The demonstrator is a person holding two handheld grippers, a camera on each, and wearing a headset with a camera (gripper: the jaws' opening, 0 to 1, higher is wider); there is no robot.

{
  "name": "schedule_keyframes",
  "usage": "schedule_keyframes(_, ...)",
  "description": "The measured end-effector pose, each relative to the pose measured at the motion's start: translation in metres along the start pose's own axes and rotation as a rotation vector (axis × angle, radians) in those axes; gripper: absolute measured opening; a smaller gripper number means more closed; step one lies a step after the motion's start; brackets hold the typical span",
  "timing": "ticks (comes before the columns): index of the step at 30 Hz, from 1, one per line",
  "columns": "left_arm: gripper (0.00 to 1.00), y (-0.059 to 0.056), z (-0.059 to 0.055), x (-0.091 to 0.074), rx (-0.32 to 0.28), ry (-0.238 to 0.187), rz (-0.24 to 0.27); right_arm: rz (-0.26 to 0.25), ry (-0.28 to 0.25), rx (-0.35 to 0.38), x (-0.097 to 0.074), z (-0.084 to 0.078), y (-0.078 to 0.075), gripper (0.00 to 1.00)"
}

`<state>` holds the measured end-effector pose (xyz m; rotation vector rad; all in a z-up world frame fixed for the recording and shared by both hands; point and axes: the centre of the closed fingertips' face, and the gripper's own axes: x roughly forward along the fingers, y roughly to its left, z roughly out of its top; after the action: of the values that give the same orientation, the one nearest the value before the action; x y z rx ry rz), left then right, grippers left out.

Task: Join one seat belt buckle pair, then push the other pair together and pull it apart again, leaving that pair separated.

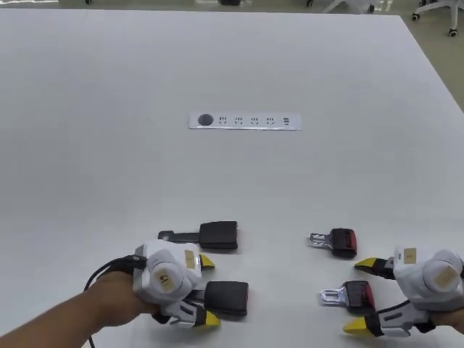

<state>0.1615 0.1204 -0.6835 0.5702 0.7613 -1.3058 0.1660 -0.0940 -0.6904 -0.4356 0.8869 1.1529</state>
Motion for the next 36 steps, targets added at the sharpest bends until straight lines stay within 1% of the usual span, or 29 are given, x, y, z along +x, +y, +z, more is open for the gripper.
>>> schedule_keyframes(1,0.53,-0.001,-0.002,0.002,0.015,0.003,-0.007,0.001,0.007,-0.021,0.000,-0.001,0.000,0.67)
schedule_keyframes(2,0.51,-0.002,-0.003,0.003,0.032,0.008,-0.013,0.001,0.010,-0.024,-0.001,-0.002,0.001,0.64)
schedule_keyframes(3,0.49,-0.003,-0.007,0.005,0.063,0.021,-0.018,0.008,0.010,-0.025,-0.002,-0.002,0.002,0.62)
schedule_keyframes(4,0.49,-0.003,-0.001,0.007,0.076,-0.015,-0.024,0.010,0.009,-0.026,-0.002,-0.002,0.003,0.60)
schedule_keyframes(5,0.48,-0.004,-0.004,0.005,0.058,-0.001,-0.027,0.010,0.007,-0.026,-0.003,-0.002,0.003,0.60)
schedule_keyframes(7,0.47,-0.003,-0.005,0.006,0.061,-0.004,-0.029,0.019,-0.001,-0.015,-0.003,-0.003,0.003,0.60)
schedule_keyframes(9,0.47,-0.003,-0.005,0.006,0.066,-0.006,-0.033,0.019,0.002,-0.024,-0.004,-0.002,0.002,0.57)
schedule_keyframes(11,0.45,-0.003,-0.005,0.006,0.075,-0.012,-0.038,0.019,0.006,-0.032,-0.006,-0.004,0.002,0.53)
schedule_keyframes(12,0.42,-0.004,-0.005,0.006,0.081,-0.012,-0.044,0.019,0.008,-0.037,-0.006,-0.004,0.003,0.51)
schedule_keyframes(13,0.38,-0.004,-0.003,0.006,0.085,-0.021,-0.042,0.020,0.012,-0.045,-0.007,-0.004,0.003,0.49)
schedule_keyframes(14,0.35,0.002,-0.002,0.005,0.067,-0.029,-0.020,0.017,0.014,-0.054,-0.007,-0.005,0.002,0.46)
schedule_keyframes(15,0.34,0.003,-0.004,0.005,0.037,-0.020,-0.027,0.013,0.018,-0.062,-0.007,-0.005,0.001,0.44)
schedule_keyframes(16,0.34,0.003,-0.003,0.005,0.055,-0.021,-0.026,0.009,0.021,-0.068,-0.008,-0.005,0.000,0.42)
schedule_keyframes(18,0.34,0.005,-0.002,0.004,0.051,-0.025,-0.022,-0.014,0.036,-0.098,-0.007,-0.008,-0.005,0.36)
schedule_keyframes(19,0.34,0.005,-0.002,0.004,0.047,-0.026,-0.019,-0.003,0.037,-0.102,-0.007,-0.008,-0.002,0.36)
schedule_keyframes(20,0.34,0.006,-0.001,0.004,0.042,-0.028,-0.017,-0.009,0.039,-0.106,-0.008,-0.006,-0.003,0.36)
schedule_keyframes(22,0.34,0.006,-0.001,0.003,0.039,-0.031,-0.014,-0.003,0.046,-0.105,-0.009,-0.004,-0.001,0.35)
schedule_keyframes(25,0.34,0.004,0.000,0.003,0.040,-0.031,-0.014,-0.003,0.051,-0.103,-0.010,-0.003,-0.002,0.35)
schedule_keyframes(29,0.34,0.003,-0.001,0.003,0.034,-0.027,-0.012,-0.004,0.083,-0.121,-0.011,-0.002,-0.001,0.35)
schedule_keyframes(36,0.34,0.001,-0.001,0.003,0.024,-0.018,-0.009,-0.026,0.100,-0.102,-0.010,-0.007,-0.002,0.34)
